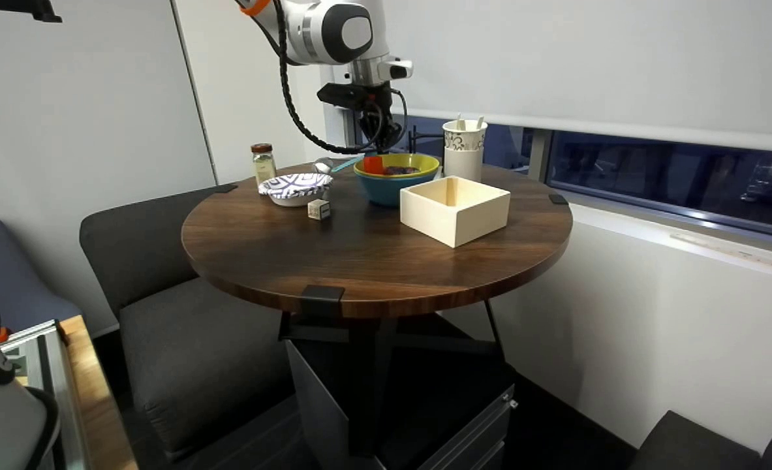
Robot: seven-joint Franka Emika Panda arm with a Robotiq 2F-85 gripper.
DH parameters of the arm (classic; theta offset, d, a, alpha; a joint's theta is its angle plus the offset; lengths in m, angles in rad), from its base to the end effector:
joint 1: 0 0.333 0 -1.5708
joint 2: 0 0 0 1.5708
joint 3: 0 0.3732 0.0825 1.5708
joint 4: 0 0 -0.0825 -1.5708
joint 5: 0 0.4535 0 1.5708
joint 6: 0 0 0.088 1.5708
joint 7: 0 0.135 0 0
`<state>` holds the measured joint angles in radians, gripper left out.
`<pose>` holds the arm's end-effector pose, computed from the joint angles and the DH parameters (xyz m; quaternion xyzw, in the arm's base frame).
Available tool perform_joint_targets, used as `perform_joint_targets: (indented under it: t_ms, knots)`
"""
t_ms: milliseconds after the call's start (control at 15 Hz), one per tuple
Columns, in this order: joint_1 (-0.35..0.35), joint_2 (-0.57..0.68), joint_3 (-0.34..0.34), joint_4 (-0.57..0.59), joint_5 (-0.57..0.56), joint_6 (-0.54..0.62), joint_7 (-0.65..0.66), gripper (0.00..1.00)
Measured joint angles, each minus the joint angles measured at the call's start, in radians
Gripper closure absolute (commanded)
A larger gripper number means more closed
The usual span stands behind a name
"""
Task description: Move the blue measuring spoon to the left.
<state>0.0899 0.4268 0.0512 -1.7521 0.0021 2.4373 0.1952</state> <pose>0.7614 0.1045 0.3395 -0.9911 0.0312 -0.1254 0.0324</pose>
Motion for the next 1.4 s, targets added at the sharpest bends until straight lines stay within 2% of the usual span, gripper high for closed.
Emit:
perform_joint_targets:
  t_ms: [133, 200, 267, 400, 867, 1133, 1400]
  knots:
    - [0.005, 0.01, -0.001, 0.0, -0.019, 0.007, -0.011, 0.99]
    - [0.008, 0.013, -0.001, 0.0, -0.025, 0.009, -0.016, 0.77]
    - [0.011, 0.016, -0.001, 0.0, -0.028, 0.009, -0.022, 0.68]
    - [0.015, 0.017, -0.001, 0.0, -0.031, 0.01, -0.028, 0.55]
    - [0.024, -0.009, -0.001, 0.023, -0.032, 0.011, -0.064, 0.02]
    - [0.024, -0.073, -0.012, 0.022, -0.041, -0.032, -0.064, 0.0]
    - [0.016, -0.196, -0.051, -0.018, -0.103, -0.164, -0.052, 0.0]
